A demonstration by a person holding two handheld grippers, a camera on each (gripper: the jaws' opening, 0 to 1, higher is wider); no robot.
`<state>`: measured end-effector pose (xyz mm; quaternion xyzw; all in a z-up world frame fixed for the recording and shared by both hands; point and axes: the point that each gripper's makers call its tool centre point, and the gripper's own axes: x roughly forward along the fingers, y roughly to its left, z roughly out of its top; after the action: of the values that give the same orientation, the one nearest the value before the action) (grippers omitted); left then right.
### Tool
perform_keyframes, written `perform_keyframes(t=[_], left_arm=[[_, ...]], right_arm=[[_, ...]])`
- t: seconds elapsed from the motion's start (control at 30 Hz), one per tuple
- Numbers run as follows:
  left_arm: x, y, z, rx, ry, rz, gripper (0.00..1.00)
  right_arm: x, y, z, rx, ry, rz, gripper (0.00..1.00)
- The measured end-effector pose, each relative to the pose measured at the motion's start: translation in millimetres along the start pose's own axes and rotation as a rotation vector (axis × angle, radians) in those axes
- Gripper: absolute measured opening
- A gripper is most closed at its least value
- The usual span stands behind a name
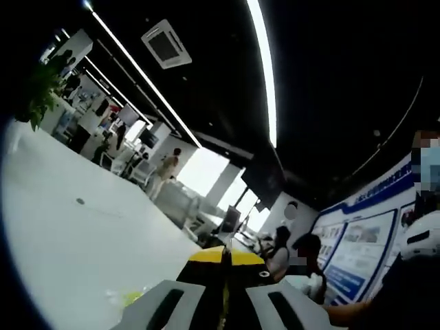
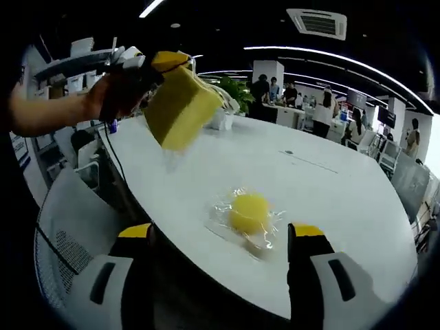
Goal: Compare the silicone blocks by pressing each to a similar depth, holding the contact briefly, and releasing to observe deformation and rebound differences across the visible hardness samples.
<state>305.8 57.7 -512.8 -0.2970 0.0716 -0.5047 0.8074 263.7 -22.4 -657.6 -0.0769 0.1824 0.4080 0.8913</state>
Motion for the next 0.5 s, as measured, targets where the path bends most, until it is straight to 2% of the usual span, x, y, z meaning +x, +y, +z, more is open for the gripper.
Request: perform_keyframes(t=[0.07,0.1,0.27,0.5], left_arm=[[1.4,-9.1,1.6,0.001,0.001,-0.037,0.0],[1.8,-11.6,2.0,0.001,0.001,-0.047,0.0],[2.2,-23.5,5.2,-0.02,-0.026,-0.107,0.0],[3.2,-33.0,1.8,-0.038,-0.029,-0.158,0.0]], right_arm=[[6.3,8.9,17.1,0.046,-0.055,0.053,0.74],[11.1,13.2,30.5,0.099,-0.101,0.086,0.74],[21.4,24.8,71.2,0.173,-0.231,0.173,0.69],[18.7,30.3,96.3,0.229,-0.291,0.256,0.52]])
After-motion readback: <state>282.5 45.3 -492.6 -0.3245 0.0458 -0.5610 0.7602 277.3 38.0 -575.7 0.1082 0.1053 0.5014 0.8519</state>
